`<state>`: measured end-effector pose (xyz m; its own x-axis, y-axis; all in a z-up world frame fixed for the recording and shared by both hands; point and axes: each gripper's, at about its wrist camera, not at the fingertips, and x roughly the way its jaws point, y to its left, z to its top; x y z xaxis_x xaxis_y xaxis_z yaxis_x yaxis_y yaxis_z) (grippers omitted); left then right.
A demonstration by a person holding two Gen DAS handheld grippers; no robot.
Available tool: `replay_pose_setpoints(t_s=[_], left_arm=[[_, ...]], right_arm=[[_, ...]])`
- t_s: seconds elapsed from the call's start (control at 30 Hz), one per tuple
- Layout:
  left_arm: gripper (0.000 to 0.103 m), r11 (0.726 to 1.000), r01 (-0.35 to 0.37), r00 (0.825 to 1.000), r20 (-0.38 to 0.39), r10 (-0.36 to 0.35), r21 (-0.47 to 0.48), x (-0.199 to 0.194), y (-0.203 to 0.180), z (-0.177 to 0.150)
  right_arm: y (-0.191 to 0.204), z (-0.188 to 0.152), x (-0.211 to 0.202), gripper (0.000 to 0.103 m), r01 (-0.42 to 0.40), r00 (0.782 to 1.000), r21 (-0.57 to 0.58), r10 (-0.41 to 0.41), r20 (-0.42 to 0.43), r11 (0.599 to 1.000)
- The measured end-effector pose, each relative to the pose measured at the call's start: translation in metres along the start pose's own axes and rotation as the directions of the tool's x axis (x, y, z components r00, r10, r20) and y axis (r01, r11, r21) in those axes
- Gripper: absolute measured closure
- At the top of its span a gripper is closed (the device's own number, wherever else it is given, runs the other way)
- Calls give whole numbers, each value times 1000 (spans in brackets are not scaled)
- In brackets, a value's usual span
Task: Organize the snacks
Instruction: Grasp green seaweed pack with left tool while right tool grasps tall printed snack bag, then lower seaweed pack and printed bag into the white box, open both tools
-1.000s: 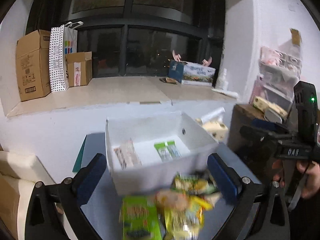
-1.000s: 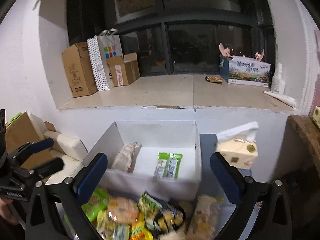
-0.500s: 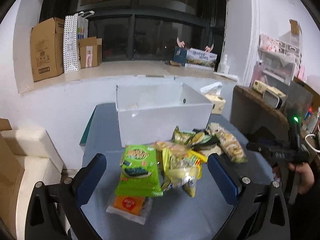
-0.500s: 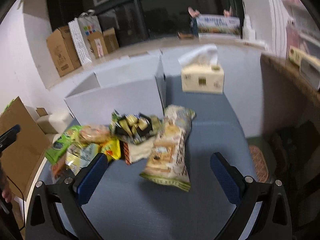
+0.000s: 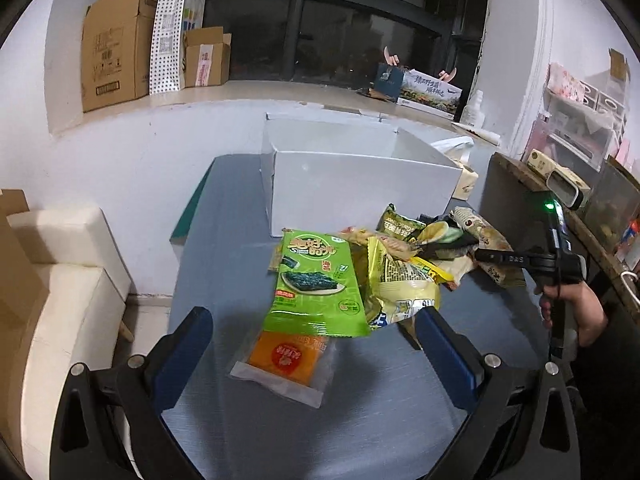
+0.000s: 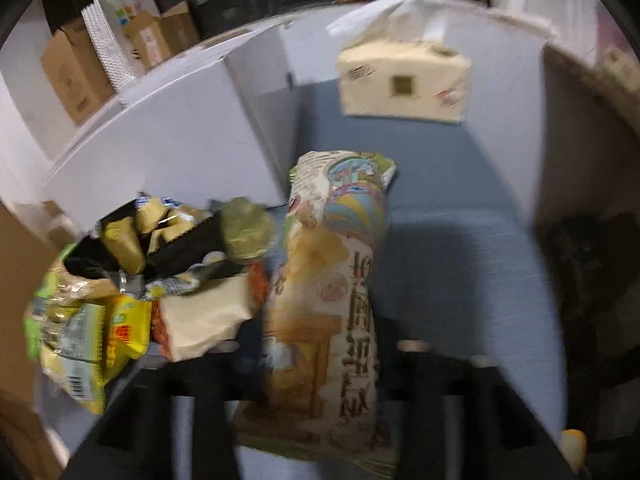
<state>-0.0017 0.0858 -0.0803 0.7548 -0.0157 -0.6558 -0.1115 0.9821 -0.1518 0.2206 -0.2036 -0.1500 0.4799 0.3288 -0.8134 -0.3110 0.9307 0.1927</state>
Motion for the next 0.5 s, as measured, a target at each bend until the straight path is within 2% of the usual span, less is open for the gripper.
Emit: replay_pose_setpoints(t_s=[0.07,0.23,0.4,0.5], left_arm=[[0,1000,9,1000,-10,-9,0,5,1,2],[0,999,43,997,-60,-43,-10,30,2,20],[0,997,36,990,-138,-27,66,67,-8,37],[0,994,17,978,-207,6,109,91,-12,41]], right_arm=[[-6,-6,-15,66,-63,998,34,63,22,997],[-10,-26,-66,66,-111,989,42,106,103,993],[-7,-44,-108,66,-120,979,26,114,167,992],[-6,-45,-116,66,-115,976,22,109,187,993]])
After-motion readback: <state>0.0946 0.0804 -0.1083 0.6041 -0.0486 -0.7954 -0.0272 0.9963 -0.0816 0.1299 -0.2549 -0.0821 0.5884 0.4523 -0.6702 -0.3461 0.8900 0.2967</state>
